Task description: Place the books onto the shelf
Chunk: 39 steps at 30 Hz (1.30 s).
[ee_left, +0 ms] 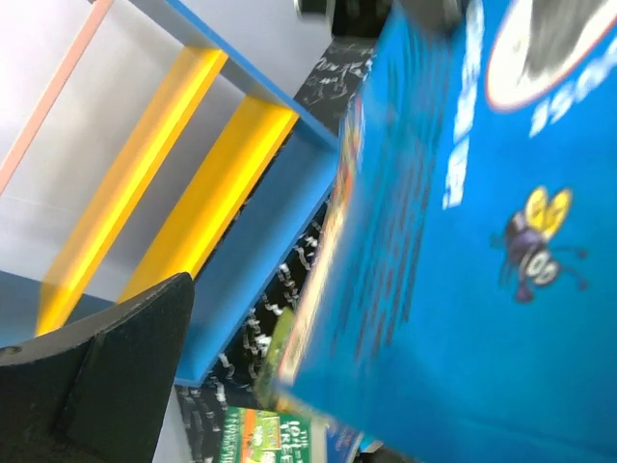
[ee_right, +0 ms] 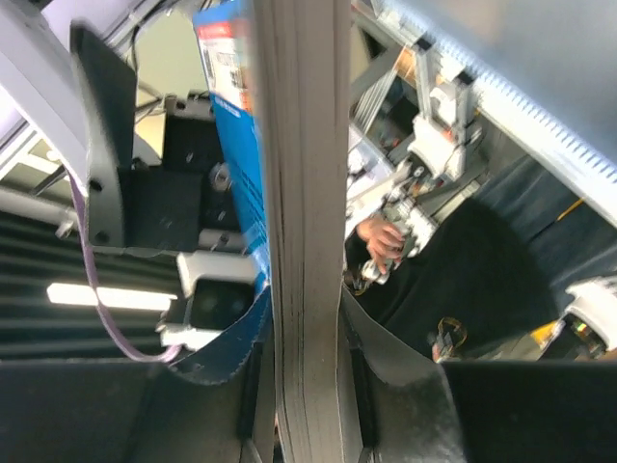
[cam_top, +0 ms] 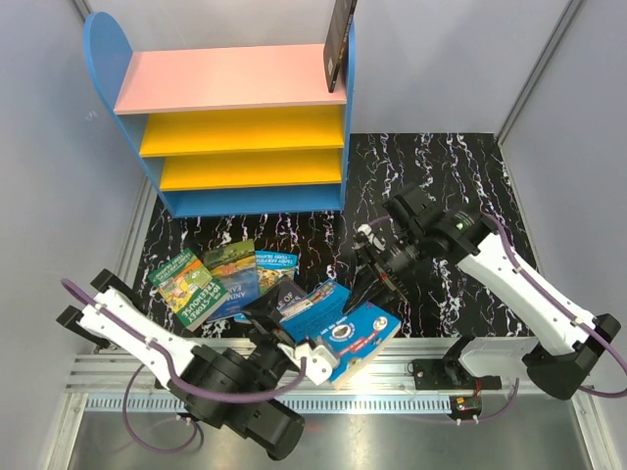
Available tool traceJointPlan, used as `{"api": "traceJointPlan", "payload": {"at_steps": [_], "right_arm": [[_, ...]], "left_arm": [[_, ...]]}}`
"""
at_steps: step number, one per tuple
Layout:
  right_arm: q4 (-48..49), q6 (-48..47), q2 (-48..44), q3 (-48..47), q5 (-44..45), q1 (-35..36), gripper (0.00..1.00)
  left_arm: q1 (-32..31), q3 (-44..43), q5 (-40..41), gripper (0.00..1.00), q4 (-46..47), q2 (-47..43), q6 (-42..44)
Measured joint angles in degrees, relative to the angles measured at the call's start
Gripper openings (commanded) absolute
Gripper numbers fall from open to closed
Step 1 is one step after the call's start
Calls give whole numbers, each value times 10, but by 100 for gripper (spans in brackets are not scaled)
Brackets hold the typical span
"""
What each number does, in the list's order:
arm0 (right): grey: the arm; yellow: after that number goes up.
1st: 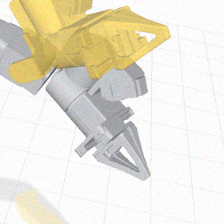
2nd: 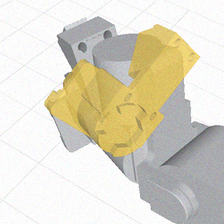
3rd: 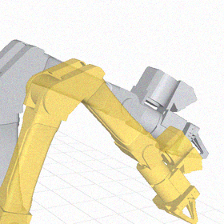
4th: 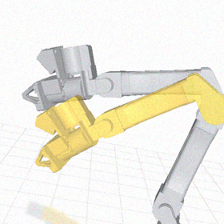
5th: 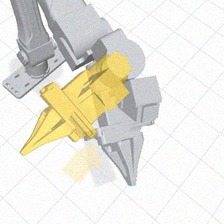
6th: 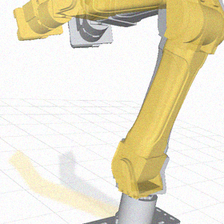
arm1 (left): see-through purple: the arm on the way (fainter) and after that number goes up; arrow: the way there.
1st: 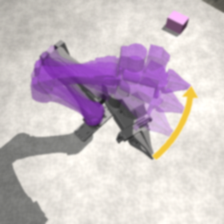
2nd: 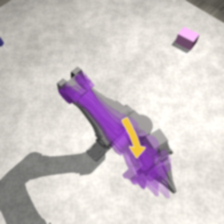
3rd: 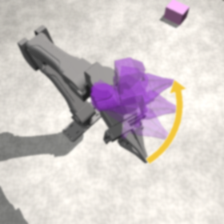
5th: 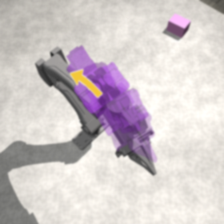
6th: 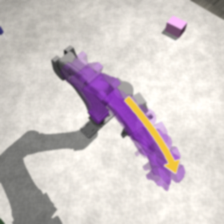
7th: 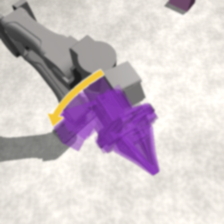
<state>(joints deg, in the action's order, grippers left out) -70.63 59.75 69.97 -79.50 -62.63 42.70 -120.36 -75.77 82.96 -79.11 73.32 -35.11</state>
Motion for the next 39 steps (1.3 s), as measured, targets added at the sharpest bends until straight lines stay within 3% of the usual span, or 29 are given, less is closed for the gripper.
{"api": "traceJointPlan", "payload": {"at_steps": [3,6,8,12,16,18,19,21,23,25,28,34,39], "right_arm": [[-2,5,28,-37,-31,5,0],[7,13,58,-89,-67,3,0],[19,22,70,-117,-88,3,0],[19,34,82,-142,-83,2,0],[18,44,96,-143,-65,0,0],[15,39,99,-142,-48,0,0],[10,25,99,-141,-37,3,0],[-2,17,97,-140,-24,13,0],[3,20,96,-140,-25,13,0],[3,20,96,-140,-21,12,0],[9,27,94,-140,-18,12,0],[115,127,47,-81,-26,12,0],[224,240,14,-37,-50,12,0]], "left_arm": [[0,-117,-16,98,-18,17,-11],[0,-278,-49,99,-21,34,-59],[-2,-340,-72,99,-23,28,-105],[-4,-374,-96,99,-18,-14,-155],[-5,-352,-101,99,26,-78,-122],[-3,-387,-75,99,17,-74,-128],[1,-428,-59,99,31,-63,-106],[6,-463,-50,99,161,-59,-7],[7,-349,-130,99,379,-128,134],[6,-229,-203,99,531,-198,236],[6,-129,-257,99,671,-269,366],[7,-212,-191,99,721,-193,580],[7,-154,-172,99,734,-154,692]]}}
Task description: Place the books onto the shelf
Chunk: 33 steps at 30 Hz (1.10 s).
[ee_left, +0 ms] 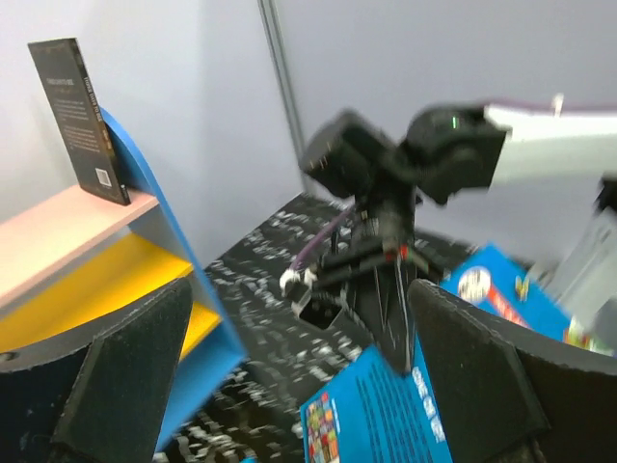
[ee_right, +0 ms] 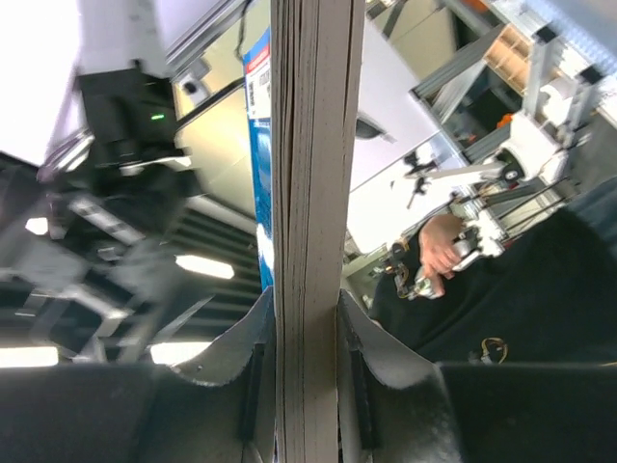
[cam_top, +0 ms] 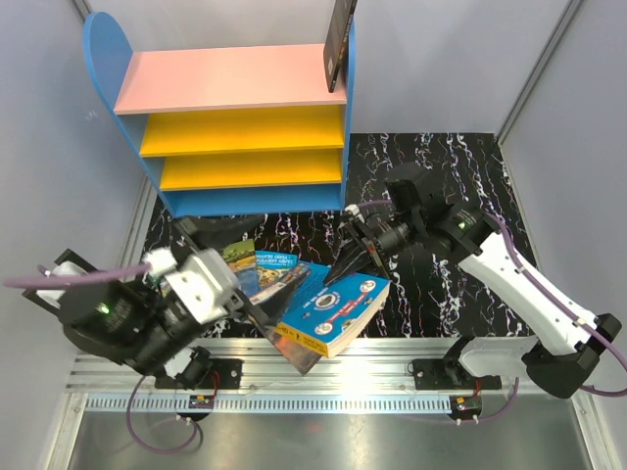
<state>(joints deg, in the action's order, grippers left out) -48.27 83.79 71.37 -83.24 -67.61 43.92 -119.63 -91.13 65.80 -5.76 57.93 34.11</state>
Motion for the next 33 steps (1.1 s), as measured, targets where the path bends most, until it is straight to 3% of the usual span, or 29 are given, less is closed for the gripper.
{"api": "traceJointPlan", "payload": {"at_steps": [5,13,17,25,33], "right_arm": [[97,90,10,-5,-35,0,0],[215,184,30,-2,-94,-5,0],[274,228,36,25,-125,-28,0],[322,262,109,-12,-152,-114,0],[461,296,161,-45,-158,-138,0]], "left_arm": [[0,8,15,98,-61,8,17],[0,-96,14,99,-93,27,31],[0,-172,1,99,-153,43,-2],[0,-207,-32,99,-249,41,-69],[0,-120,-58,99,-263,-5,-102]]}}
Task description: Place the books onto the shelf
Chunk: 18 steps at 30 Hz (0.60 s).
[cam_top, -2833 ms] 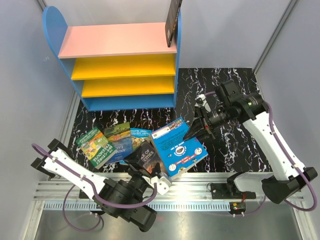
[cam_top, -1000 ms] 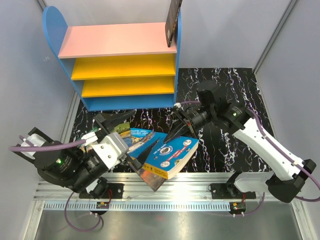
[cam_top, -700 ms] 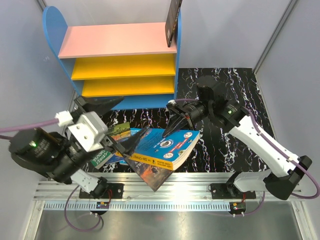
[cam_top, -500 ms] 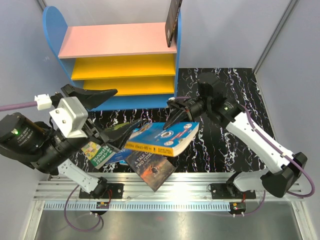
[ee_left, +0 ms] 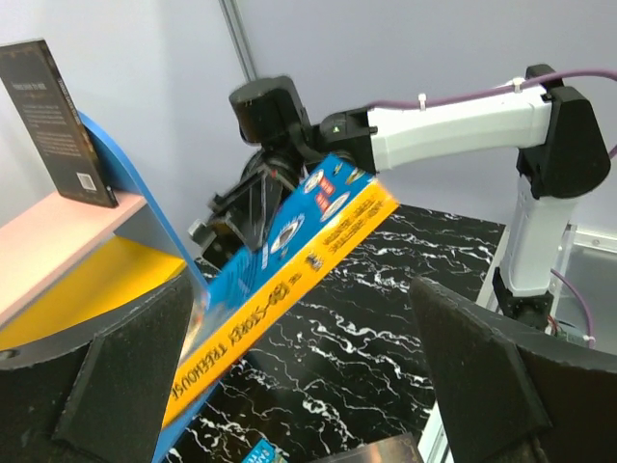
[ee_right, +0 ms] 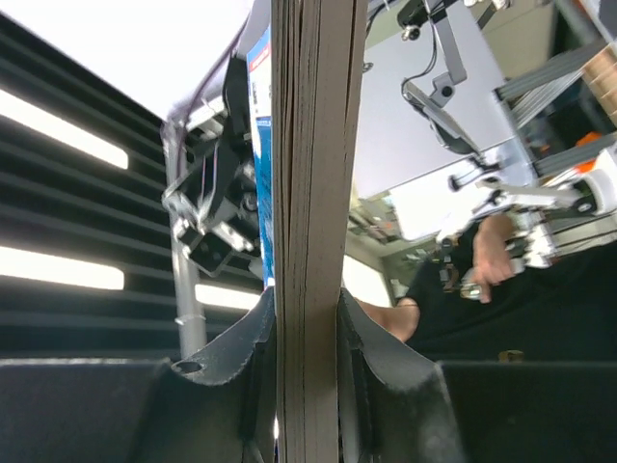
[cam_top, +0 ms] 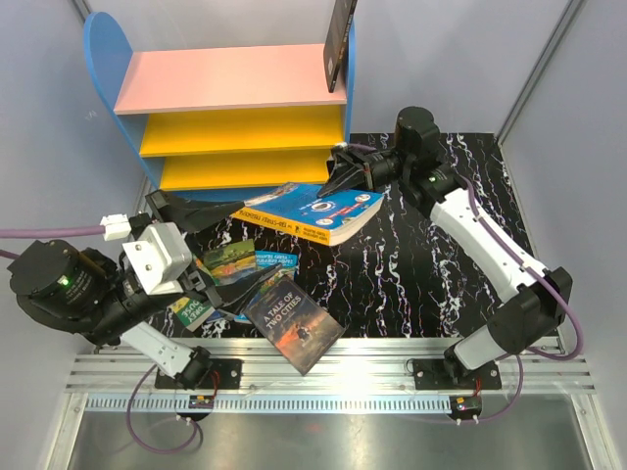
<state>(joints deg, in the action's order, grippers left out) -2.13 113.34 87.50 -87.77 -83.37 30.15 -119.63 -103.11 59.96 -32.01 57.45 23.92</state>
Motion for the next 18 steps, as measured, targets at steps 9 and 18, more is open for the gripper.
{"api": "traceJointPlan", "payload": {"at_steps": [9,18], "right_arm": [[115,5,3,-67,-9,26,0],[236,6,7,-59,-32,69,0]], "left_arm": [[0,26,-51,99,-2,-28,-9],[21,-4,-218,99,-86,49,-31]]}}
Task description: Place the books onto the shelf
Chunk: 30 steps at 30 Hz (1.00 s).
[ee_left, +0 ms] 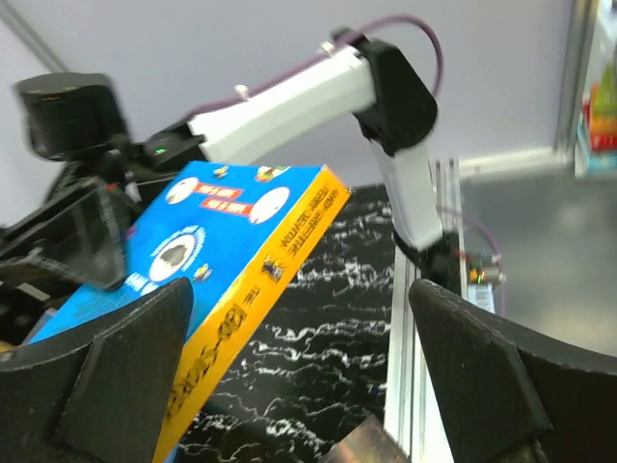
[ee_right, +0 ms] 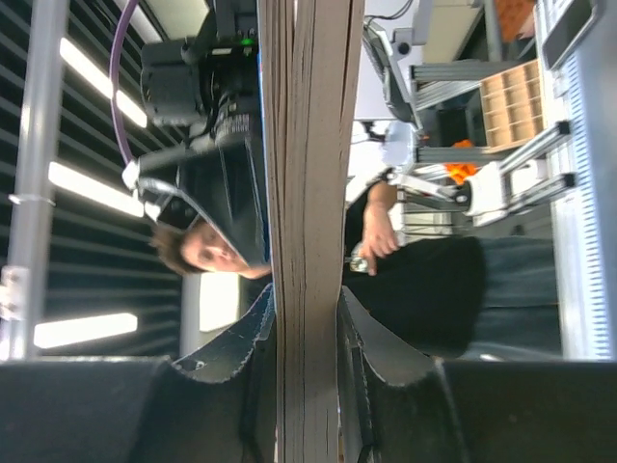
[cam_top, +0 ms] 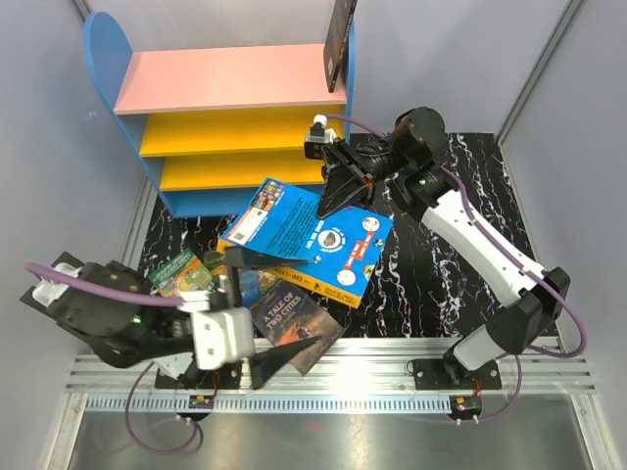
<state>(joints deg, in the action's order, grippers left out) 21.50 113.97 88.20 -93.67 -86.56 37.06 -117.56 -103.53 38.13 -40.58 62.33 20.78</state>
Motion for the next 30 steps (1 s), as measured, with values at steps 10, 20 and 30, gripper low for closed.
{"api": "traceJointPlan", "payload": {"at_steps": [10,20,30], "right_arm": [[48,-4,7,15,-11,9,0],[13,3,-14,77,2,14,0],[43,23,-13,69,14,16,76]], "left_arm": [[61,51,5,99,14,26,48],[132,107,104,6,124,30,177],[142,8,105,0,52,65,135]]}}
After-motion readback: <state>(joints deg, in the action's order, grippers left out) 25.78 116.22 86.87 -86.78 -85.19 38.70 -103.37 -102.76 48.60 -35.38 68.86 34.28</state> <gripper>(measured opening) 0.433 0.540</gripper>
